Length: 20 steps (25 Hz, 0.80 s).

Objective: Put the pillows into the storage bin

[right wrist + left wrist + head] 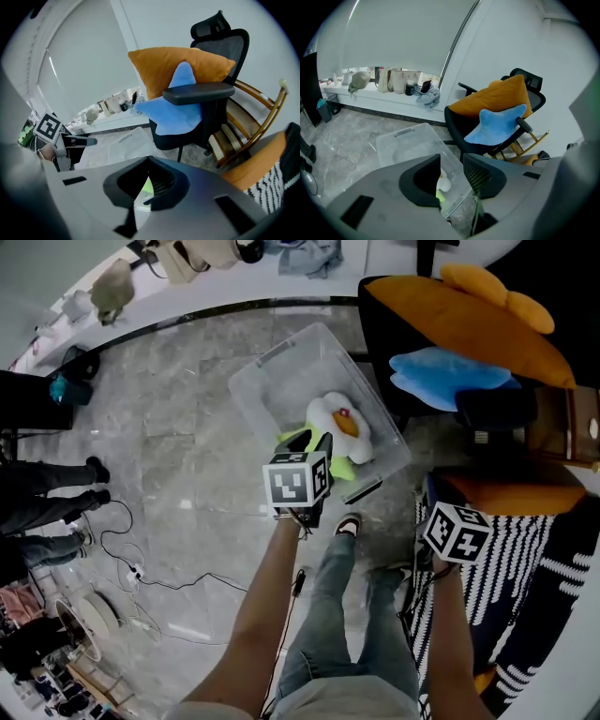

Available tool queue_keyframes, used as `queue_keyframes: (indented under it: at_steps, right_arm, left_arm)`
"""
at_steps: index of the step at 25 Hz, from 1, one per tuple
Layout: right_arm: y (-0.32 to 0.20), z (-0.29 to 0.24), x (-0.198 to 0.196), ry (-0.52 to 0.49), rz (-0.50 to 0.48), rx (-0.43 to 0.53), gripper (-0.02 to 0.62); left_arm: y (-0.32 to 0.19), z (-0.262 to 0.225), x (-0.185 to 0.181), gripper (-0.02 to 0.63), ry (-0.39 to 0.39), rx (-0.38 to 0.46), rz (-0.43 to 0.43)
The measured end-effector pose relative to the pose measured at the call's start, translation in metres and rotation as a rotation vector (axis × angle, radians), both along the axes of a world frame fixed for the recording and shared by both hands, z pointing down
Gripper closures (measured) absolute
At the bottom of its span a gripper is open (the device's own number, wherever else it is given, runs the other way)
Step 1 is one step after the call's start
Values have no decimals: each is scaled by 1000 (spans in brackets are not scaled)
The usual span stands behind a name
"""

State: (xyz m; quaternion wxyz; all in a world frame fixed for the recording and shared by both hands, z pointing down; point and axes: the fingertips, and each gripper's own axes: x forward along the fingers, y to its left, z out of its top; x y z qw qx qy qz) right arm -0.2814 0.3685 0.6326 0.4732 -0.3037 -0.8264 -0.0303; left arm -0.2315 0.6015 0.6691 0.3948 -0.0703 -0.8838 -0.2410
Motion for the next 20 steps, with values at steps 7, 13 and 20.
queue_keyframes:
  at_steps: [7,13,20]
  right_arm:
    - [-24,-20,-2,-32,69,-8,594]
    - [-74,-56,10,-76,187,-12,594]
    - [-138,-105,18,-142,360,-40,594]
  left_arm:
    - [-29,-23,-17,465,-31,-10,89]
    - [-77,-74,-20,465,-35,-33,215]
    - [-150,-119,-32,465,-78,-61,446]
